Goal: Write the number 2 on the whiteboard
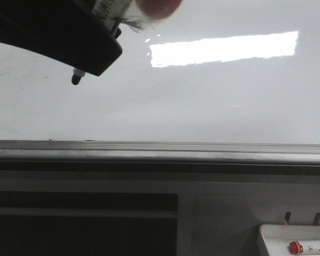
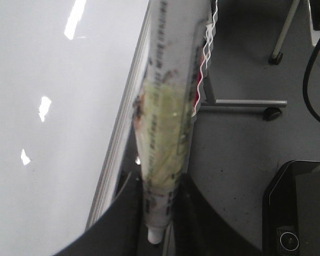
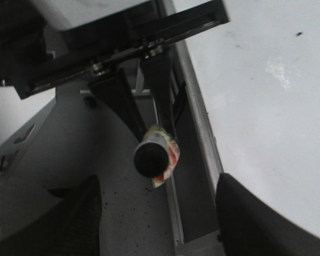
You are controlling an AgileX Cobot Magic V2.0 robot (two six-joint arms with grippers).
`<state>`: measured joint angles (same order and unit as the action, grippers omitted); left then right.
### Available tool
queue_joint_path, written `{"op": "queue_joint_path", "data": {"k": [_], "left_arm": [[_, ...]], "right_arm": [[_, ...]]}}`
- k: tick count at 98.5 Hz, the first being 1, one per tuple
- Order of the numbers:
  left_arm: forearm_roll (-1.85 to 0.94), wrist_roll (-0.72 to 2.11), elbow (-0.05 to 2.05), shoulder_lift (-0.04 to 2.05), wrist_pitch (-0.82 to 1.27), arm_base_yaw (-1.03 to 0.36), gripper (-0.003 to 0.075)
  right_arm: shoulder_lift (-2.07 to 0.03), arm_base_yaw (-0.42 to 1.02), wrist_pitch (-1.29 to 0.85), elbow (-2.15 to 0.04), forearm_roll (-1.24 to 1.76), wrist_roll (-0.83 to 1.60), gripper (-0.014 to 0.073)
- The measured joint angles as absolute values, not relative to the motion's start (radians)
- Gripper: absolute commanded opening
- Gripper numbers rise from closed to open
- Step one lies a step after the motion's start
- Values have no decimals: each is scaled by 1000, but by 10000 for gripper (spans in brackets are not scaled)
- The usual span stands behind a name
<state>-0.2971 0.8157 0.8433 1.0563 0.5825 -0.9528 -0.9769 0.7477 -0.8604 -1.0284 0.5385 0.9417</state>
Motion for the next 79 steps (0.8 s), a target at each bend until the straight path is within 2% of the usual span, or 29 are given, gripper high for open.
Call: {"op": "queue_joint_path", "data": {"k": [19,40,47,54,61,69,75,79], "left_arm": [[-297,816,843,1054,595,-953,-20],[-289,816,843,1054,595,-953,-20],[-289,816,843,1054,595,-953,-20],[-289,816,843,1054,595,-953,-20],[-287,810,842,1054,598,-953,-20],[-283,796,838,1054,605,-953,-19],[-285,790,836,1054,610,-953,-3],[-287,790,836,1054,612,-953,37]], "right_arm": [[-1058,803,-722,-1028,484,944,420],[-1122,805,-708,-1028,499,948,406],[-1146,805,-708,-1028,528,949,343],[-1166,805,-708,-1028,568,949,239],[-1180,805,-712,-1028,605,950,107],[-1190,805,-724,-1030,616,956,-83],[-1196,805,-729,-1030,616,962,-66],[-1199,807,-732,-1032,616,967,-61]]}}
